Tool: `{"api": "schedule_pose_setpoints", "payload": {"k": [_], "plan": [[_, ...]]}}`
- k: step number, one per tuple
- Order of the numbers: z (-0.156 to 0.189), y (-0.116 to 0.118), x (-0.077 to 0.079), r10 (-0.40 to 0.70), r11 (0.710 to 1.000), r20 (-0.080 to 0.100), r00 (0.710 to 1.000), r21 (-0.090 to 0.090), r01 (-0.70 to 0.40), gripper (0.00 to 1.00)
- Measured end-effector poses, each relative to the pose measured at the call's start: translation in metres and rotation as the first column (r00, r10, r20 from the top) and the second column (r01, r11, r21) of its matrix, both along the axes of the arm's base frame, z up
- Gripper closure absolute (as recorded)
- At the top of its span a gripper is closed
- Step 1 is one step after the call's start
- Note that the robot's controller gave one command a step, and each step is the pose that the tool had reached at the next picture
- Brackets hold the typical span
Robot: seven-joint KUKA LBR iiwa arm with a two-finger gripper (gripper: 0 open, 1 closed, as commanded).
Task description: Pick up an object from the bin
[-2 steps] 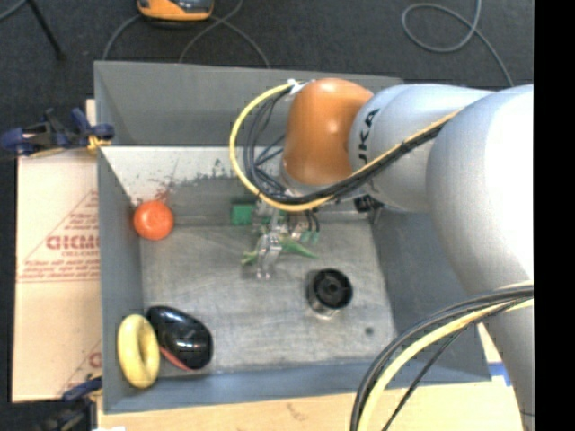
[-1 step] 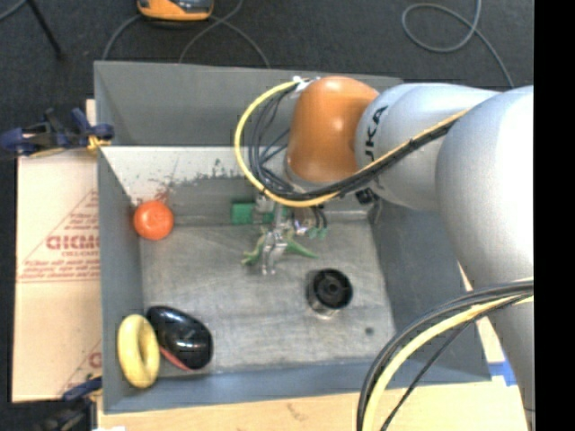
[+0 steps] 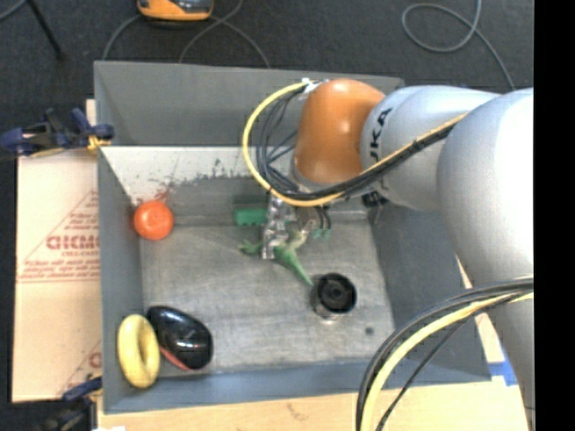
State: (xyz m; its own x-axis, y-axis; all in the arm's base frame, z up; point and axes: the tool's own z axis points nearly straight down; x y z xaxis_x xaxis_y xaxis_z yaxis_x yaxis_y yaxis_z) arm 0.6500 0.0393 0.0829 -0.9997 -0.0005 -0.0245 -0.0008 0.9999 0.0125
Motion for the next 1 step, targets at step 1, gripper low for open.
{"api": "schedule_pose_setpoints", "payload": {"k": [1], "plan": [[-0.0001,0.0000,0.0000,0.000,1.000,0.000,1.000,0.000,0.000,1.00]]}}
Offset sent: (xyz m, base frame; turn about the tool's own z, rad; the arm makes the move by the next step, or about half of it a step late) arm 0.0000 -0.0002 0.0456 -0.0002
